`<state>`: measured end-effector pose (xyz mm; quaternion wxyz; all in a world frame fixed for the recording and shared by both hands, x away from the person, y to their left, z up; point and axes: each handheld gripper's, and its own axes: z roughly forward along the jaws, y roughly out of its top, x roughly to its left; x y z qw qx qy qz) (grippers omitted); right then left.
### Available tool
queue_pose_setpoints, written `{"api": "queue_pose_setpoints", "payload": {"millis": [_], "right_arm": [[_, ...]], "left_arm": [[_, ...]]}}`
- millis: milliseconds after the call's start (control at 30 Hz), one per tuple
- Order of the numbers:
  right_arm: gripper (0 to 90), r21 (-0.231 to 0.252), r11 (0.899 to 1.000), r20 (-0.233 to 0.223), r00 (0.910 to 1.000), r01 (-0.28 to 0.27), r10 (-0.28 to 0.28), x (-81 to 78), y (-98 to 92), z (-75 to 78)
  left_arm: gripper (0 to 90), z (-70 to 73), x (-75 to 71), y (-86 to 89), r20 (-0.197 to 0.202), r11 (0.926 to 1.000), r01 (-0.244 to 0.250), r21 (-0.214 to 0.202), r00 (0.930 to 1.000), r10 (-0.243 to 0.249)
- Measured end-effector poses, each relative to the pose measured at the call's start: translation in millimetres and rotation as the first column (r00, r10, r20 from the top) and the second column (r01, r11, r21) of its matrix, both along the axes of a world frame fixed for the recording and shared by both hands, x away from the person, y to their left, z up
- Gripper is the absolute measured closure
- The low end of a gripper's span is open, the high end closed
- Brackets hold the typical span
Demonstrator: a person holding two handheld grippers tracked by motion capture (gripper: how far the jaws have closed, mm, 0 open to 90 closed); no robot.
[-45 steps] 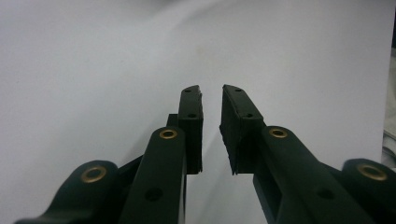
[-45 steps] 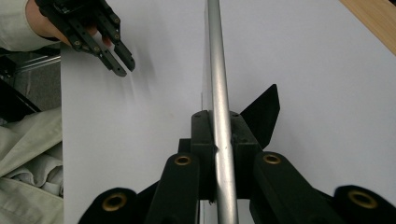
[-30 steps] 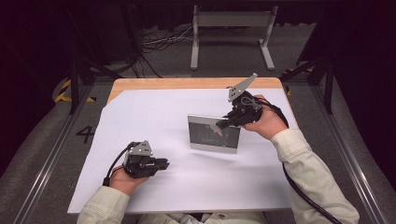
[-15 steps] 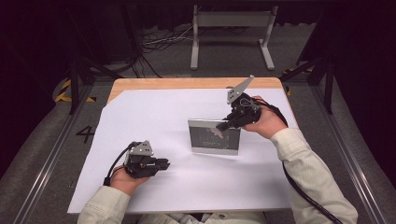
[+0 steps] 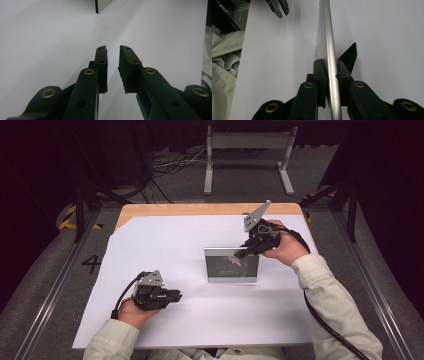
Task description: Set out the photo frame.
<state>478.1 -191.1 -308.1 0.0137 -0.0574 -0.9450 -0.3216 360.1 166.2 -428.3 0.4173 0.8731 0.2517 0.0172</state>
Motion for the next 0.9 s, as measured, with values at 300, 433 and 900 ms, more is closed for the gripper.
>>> {"api": "queue_pose_setpoints", "payload": {"millis": [300, 433, 900], "right_arm": [[78.8, -0.01, 1.0, 0.016, 0.9999, -0.006, 0.006, 8.5, -5.9, -5.0], [78.3, -0.018, 1.0, 0.009, 1.0, 0.003, -0.003, 14.2, -10.3, -7.6], [47.2, 0.057, 0.997, 0.046, 0.9974, 0.054, -0.056, 9.7, -19.9, -6.1]], "left_arm": [[77.1, -0.1, 0.2, -0.4, -0.004, 1.0, 0.001, -0.003, 1.0, -0.001], [77.1, -0.4, 0.5, -1.0, -0.002, 1.0, 0.003, 0.001, 1.0, -0.003], [76.2, 0.0, 1.8, -1.4, -0.003, 1.0, 0.002, -0.001, 1.0, -0.002]]}}
